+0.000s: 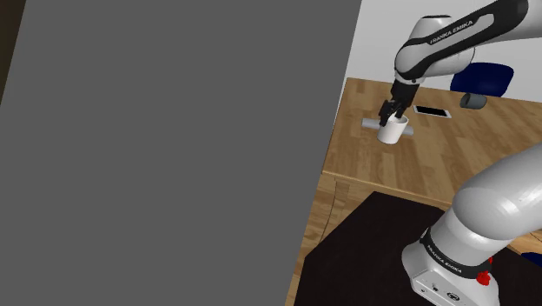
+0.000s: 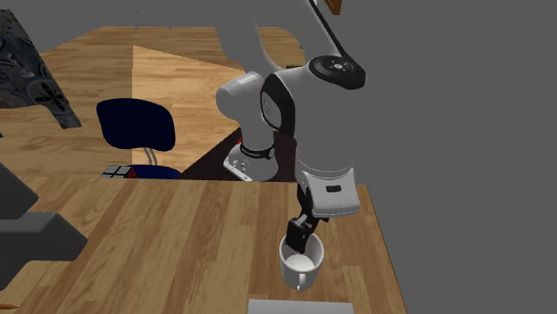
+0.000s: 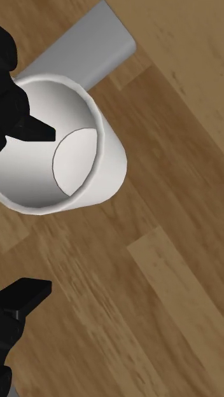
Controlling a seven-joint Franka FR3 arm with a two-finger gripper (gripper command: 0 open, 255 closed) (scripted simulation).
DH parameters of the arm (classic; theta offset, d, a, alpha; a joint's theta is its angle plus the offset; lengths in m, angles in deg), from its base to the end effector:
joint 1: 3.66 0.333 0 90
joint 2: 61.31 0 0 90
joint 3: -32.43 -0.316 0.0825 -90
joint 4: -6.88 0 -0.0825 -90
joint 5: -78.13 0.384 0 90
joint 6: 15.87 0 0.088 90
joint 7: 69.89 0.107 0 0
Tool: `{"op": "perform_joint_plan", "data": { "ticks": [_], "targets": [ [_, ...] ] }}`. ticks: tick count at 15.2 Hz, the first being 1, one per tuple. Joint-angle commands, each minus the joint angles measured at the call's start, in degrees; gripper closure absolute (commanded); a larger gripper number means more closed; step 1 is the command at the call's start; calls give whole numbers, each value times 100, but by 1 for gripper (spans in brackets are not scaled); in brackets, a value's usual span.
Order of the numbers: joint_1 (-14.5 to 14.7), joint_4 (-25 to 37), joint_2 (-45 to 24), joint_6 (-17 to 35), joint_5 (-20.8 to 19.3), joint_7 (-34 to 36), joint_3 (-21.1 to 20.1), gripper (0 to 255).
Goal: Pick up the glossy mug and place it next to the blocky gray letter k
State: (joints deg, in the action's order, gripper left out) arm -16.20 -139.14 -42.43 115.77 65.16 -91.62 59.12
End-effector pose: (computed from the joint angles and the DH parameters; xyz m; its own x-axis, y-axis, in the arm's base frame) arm 0.3318 -0.2736 0.3779 0.9895 -0.1394 0.0385 -0.1412 -0.9888 0.0486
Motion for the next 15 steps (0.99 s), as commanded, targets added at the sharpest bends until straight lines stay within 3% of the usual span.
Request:
{"op": "perform_joint_plan", "data": {
  "ticks": [1,5,13,14,15],
  "targets": [
    [3,-56,-111,175,12,-37,49,0],
    [32,-164,-343,508,65,-89,121,0],
    [31,-164,-342,506,65,-89,120,0],
    [31,-164,-342,506,65,-89,120,255],
    [31,-164,-342,506,65,-89,120,255]
  ]
}}
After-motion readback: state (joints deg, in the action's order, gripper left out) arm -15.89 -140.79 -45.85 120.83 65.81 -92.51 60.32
